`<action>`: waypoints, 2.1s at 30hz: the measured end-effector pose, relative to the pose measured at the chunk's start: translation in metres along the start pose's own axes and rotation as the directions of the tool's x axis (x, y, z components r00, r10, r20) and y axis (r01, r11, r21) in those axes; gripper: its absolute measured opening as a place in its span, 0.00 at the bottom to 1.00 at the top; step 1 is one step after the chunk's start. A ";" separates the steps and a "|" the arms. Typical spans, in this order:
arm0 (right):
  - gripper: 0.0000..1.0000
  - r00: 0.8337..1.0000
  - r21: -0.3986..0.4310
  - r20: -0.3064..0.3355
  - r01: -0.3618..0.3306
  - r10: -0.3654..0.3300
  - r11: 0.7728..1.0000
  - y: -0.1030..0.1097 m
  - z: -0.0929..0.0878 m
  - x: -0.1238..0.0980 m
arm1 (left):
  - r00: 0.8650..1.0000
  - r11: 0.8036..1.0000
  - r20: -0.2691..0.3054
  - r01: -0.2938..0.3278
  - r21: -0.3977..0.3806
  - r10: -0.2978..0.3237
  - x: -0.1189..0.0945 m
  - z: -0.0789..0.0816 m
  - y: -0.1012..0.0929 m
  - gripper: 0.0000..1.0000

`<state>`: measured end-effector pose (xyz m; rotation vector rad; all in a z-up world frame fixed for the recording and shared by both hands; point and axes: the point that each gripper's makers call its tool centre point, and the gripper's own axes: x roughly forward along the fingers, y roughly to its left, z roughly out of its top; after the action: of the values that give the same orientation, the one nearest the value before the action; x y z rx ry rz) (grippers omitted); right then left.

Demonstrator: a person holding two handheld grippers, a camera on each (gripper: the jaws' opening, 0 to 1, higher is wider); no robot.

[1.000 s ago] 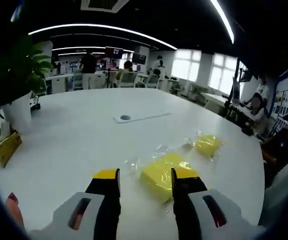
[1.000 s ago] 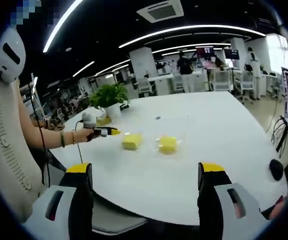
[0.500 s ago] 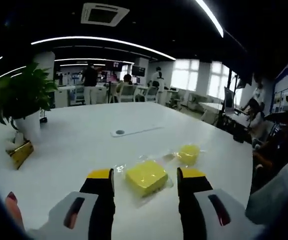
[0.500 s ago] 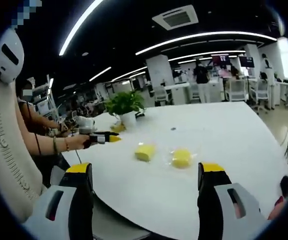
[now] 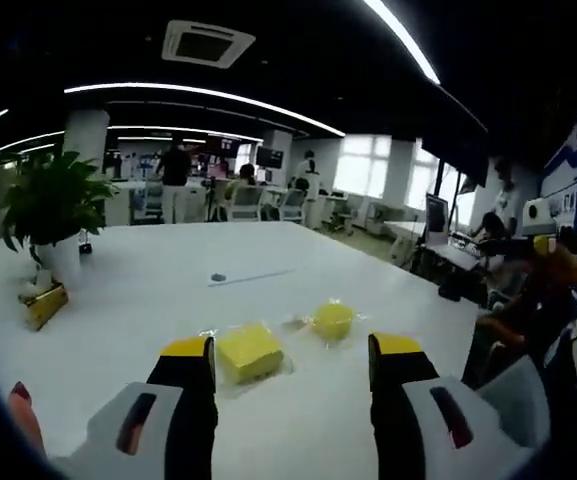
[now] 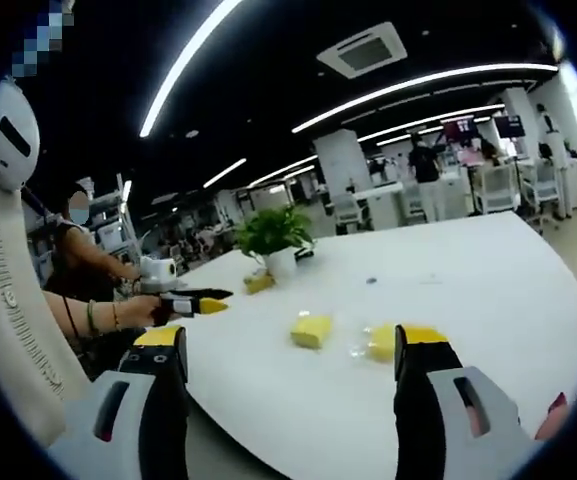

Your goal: Compare the silicone blocks by pressing each to a similar depth, holding the contact briefly, and releasing to observe deformation and rebound differences across the visible hardness samples.

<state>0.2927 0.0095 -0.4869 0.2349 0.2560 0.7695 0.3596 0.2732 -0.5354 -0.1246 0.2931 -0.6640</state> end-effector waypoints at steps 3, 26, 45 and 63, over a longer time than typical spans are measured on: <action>0.75 1.000 -0.015 -0.020 -0.020 0.020 1.000 -0.003 -0.005 0.002 | 0.998 0.998 0.028 0.065 -0.026 -0.064 -0.007 0.008 -0.027 0.66; 0.81 0.992 -0.004 -0.054 -0.110 0.110 0.994 -0.019 -0.011 0.001 | 0.999 0.999 0.035 0.037 -0.032 -0.036 -0.024 0.015 -0.061 0.68; 0.77 0.995 0.024 -0.055 -0.086 0.087 0.996 -0.041 -0.014 -0.002 | 0.998 0.986 0.022 0.066 -0.151 -0.064 0.007 0.018 -0.066 0.67; 0.76 0.997 0.045 -0.055 -0.057 0.059 0.997 -0.063 -0.014 0.003 | 0.993 0.952 -0.046 0.093 -0.292 -0.110 0.062 0.006 -0.065 0.68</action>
<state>0.3315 -0.0305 -0.5200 0.2622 0.3208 0.8297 0.3692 0.1836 -0.5305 -0.4025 0.4451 -0.7252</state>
